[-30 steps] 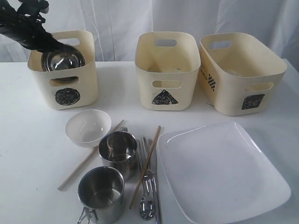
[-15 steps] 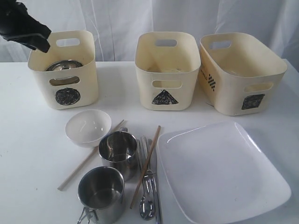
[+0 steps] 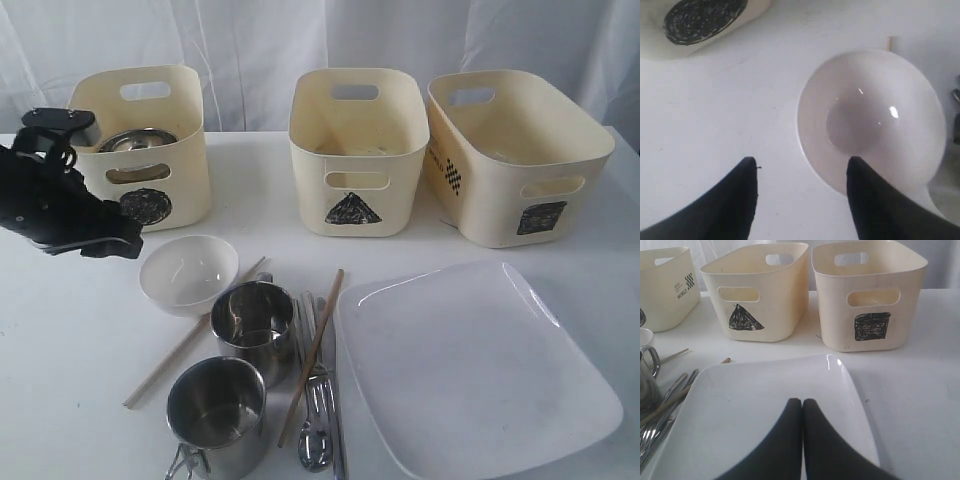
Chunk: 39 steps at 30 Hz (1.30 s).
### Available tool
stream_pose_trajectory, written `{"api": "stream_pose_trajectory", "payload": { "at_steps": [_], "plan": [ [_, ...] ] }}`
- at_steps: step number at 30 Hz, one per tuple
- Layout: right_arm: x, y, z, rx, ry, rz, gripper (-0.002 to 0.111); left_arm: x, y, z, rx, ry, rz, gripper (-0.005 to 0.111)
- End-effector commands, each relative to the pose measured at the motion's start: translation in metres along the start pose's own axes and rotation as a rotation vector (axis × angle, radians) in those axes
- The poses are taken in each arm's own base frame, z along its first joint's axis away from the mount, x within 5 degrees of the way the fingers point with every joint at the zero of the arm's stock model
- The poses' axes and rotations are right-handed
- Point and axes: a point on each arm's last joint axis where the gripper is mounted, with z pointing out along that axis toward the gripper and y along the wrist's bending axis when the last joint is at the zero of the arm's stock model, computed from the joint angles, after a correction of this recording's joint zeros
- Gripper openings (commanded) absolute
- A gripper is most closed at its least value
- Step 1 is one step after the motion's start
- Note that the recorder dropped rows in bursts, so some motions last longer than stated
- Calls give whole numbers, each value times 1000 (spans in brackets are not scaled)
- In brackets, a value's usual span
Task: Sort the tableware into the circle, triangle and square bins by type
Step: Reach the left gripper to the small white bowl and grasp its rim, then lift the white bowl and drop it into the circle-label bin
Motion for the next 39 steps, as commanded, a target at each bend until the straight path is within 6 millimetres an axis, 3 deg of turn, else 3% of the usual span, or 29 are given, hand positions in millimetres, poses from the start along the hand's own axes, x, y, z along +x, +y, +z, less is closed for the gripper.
{"api": "stream_pose_trajectory", "payload": {
  "at_steps": [1,8,24,27,33,39],
  "plan": [
    [1,0,0,-2,-12,5,0,2,2,23,-10,-1,-39,59],
    [1,0,0,-2,-12,5,0,7,1,50,-12,21,-68,59],
    [1,0,0,-2,-12,5,0,12,-10,88,-36,32,-30,59],
    [1,0,0,-2,-12,5,0,11,-9,90,-46,20,-29,46],
    [1,0,0,-2,-12,5,0,0,-8,72,-86,-55,57,0],
    [1,0,0,-2,-12,5,0,-29,-16,22,-112,-208,169,0]
  ]
}}
